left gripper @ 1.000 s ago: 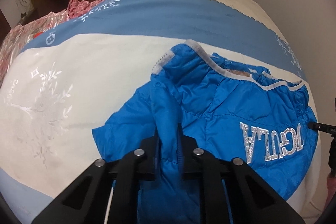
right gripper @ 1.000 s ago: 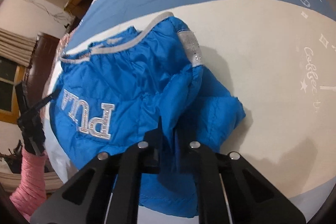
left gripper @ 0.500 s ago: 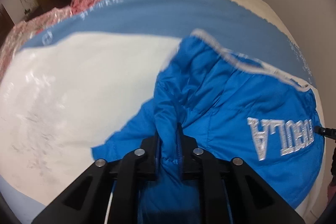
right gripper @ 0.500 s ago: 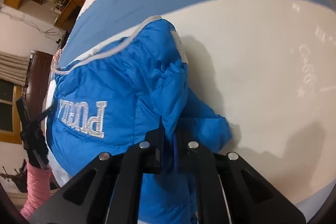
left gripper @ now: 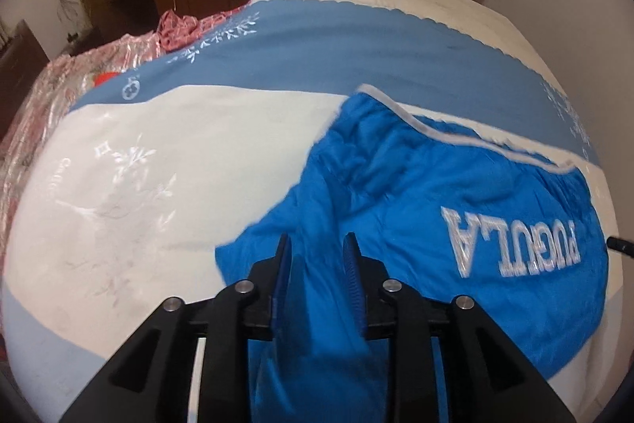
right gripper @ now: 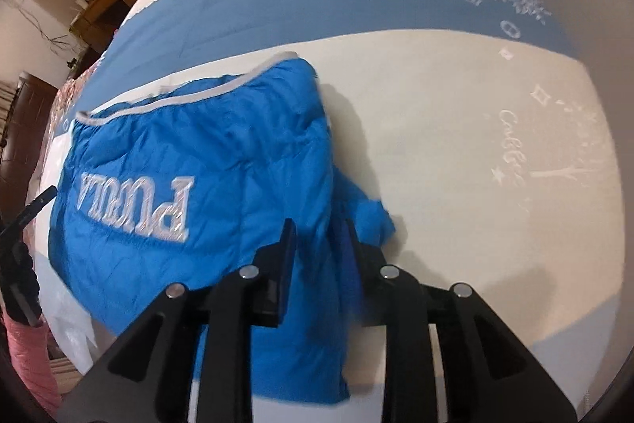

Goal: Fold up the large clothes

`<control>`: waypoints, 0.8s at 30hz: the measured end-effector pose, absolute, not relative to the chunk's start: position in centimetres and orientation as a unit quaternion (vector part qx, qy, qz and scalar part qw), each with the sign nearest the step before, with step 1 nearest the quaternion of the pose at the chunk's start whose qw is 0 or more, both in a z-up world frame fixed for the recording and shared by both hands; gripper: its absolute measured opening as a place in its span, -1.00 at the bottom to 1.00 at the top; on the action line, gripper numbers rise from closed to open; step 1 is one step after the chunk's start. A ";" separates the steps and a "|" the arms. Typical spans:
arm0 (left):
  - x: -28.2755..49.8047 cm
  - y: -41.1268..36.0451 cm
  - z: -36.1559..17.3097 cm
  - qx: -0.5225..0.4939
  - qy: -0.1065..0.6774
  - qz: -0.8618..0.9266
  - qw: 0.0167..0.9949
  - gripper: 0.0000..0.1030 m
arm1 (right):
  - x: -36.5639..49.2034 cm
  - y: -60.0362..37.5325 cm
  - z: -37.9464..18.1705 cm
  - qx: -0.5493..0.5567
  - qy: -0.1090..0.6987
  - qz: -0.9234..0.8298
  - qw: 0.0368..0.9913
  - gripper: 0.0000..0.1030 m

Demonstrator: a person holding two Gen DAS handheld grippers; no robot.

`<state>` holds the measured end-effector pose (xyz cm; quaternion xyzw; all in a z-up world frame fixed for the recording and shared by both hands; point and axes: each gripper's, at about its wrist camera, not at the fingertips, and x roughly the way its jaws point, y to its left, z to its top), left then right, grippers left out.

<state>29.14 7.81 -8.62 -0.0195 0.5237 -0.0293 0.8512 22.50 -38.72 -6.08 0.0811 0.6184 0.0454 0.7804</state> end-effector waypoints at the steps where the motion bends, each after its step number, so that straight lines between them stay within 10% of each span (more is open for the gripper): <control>1: 28.5 7.3 -8.6 -0.010 0.524 -0.035 0.851 -0.47 | 22.2 -38.1 -5.9 0.073 0.621 0.047 0.779 -0.54; 24: 28.6 5.7 -10.6 0.006 0.543 -0.040 0.839 -0.45 | 22.8 -34.6 -8.0 0.033 0.636 -0.003 0.771 -0.63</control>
